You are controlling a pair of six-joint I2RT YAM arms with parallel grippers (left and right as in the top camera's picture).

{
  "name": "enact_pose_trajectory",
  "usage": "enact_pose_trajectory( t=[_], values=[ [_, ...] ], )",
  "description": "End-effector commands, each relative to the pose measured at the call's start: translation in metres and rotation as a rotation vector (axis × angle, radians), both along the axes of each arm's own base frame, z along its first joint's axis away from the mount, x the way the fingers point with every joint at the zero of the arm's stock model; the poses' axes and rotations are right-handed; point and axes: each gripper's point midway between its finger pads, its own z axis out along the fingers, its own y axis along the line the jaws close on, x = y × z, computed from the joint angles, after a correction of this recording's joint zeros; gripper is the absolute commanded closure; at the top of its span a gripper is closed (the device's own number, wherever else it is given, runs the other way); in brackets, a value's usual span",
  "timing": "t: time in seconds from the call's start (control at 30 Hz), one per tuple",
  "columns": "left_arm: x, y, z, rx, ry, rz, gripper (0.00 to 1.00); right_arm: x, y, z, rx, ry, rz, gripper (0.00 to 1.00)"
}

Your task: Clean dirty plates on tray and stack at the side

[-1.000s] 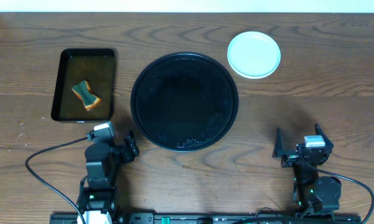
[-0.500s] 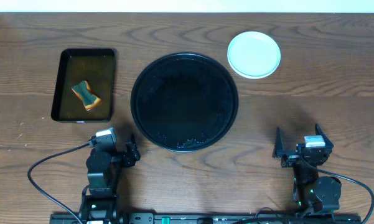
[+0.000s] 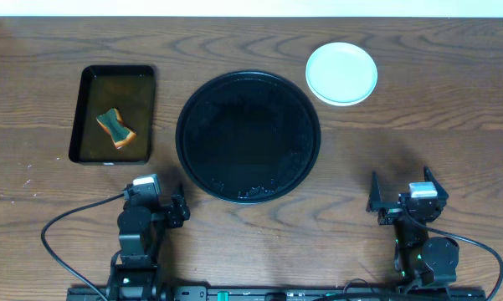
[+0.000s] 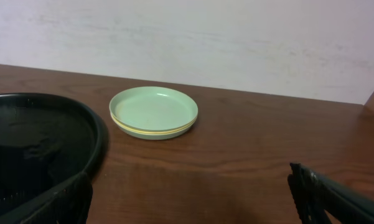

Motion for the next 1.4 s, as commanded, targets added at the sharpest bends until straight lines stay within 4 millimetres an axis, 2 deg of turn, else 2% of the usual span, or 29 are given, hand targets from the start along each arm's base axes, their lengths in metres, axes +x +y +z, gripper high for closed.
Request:
enact_pose_trajectory(
  t=[0.0,0.1,0.43,0.63,0.93,1.37],
  values=[
    [-0.004,-0.001,0.004,0.019,-0.019,-0.013,0.19,0.000,0.000,-0.001,-0.006,0.000,0.001,0.01],
    [-0.001,-0.004,0.016,0.021,-0.075,-0.036,0.19,0.000,0.000,-0.001,-0.006,0.001,0.001,0.01],
    [0.000,-0.007,0.021,0.050,-0.099,-0.063,0.19,0.000,0.000,-0.001,-0.006,0.001,0.001,0.01],
    [0.003,-0.007,0.050,0.050,-0.231,-0.060,0.19,0.000,0.000,-0.001,-0.006,0.001,0.001,0.01],
    [0.003,-0.014,0.071,0.048,-0.326,-0.086,0.19,0.000,0.000,-0.001,-0.006,0.001,0.001,0.01],
    [0.002,-0.017,0.081,0.162,-0.374,-0.142,0.19,0.000,0.000,-0.001,-0.006,0.001,0.001,0.01]
  ],
)
